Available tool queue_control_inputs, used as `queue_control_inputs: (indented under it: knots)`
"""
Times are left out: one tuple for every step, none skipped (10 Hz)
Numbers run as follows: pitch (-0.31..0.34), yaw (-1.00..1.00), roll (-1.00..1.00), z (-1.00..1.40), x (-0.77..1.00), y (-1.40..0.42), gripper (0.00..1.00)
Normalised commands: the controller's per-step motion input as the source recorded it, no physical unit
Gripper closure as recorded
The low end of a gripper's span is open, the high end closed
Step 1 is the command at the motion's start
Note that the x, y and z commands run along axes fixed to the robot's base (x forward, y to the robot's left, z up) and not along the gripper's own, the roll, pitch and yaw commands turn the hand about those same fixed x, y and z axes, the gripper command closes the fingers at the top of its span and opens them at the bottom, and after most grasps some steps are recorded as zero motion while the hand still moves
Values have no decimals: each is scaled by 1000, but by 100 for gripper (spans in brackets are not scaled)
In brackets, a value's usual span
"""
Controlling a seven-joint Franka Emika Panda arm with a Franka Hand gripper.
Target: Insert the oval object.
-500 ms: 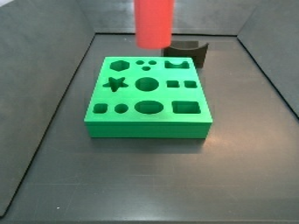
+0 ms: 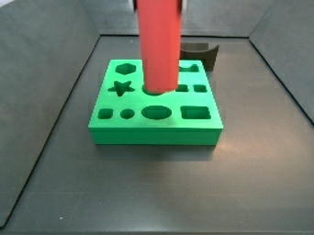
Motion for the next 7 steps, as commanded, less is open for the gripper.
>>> queue_control_inputs:
  knots:
    - [-154, -97, 99, -669, 0, 74, 100]
    - [-263, -80, 0, -703, -49, 0, 100]
    - [-211, -51, 66, -600, -14, 0, 100]
    - [-103, 0, 161, -463, -9, 0, 100]
    - [-44, 120, 163, -389, 0, 0, 100]
    - [-40, 206, 161, -346, -6, 0, 100]
    - [-39, 149, 151, -340, -51, 0, 100]
